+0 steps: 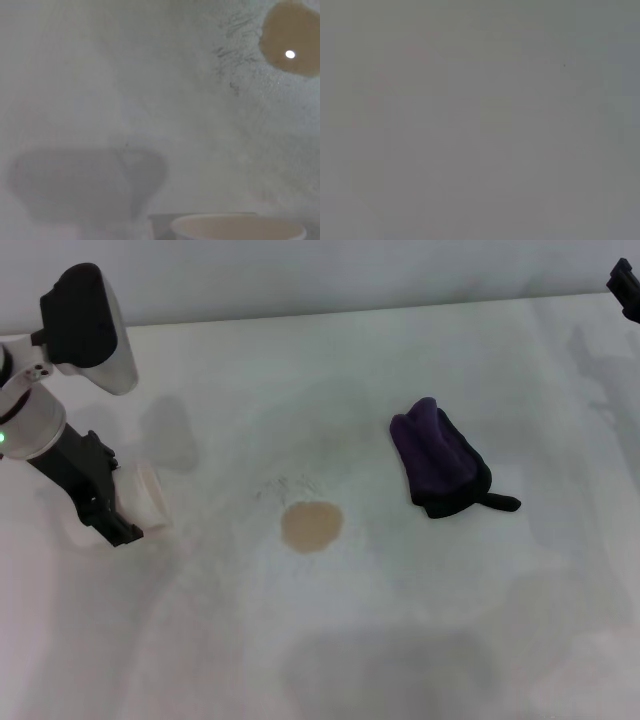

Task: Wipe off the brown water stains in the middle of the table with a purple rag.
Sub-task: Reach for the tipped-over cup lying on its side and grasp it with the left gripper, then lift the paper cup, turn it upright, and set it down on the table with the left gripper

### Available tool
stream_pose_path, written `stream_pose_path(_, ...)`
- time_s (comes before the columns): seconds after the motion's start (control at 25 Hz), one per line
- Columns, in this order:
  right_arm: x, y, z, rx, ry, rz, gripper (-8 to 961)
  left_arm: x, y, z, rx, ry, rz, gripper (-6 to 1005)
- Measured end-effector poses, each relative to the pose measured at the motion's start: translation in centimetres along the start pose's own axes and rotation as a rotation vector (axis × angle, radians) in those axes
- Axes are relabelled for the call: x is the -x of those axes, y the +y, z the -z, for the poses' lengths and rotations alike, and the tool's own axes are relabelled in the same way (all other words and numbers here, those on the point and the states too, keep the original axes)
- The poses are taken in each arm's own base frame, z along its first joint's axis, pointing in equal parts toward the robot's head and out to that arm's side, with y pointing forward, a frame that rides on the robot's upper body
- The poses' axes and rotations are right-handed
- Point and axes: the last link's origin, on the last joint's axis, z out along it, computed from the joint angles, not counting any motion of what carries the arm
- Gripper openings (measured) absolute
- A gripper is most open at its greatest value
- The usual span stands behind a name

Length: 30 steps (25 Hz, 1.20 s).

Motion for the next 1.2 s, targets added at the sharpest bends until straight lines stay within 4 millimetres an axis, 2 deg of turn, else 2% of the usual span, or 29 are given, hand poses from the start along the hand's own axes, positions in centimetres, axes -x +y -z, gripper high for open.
stream_pose_path(0.12,0.1,-0.1,0.0,-0.001,-0.002,0.001,858,-0.2,0.1,-0.1,0.004,0.004,0.007,870)
stream_pose_path(0.28,0.1,-0.1,0.0,0.0,-0.003,0.003,859,-1.0,0.0,0.1,0.008,0.021,0.049,778)
stream_pose_path(0.68,-0.1,-0.2,0.3,0.007,0.0,0.014,859,-1.2,-1.0,0.8,-0.042,0.102,0.205,719)
stream_pose_path(0.96,-0.3,-0.8,0.8,0.001,-0.001,0.017,859,-0.7,-2.3,1.4,-0.118,0.361,0.371,666)
stream_pose_path(1.2,-0.4,-1.1,1.2,0.005,-0.003,0.026,858,0.1,-1.7,1.1,-0.131,0.645,0.447,620)
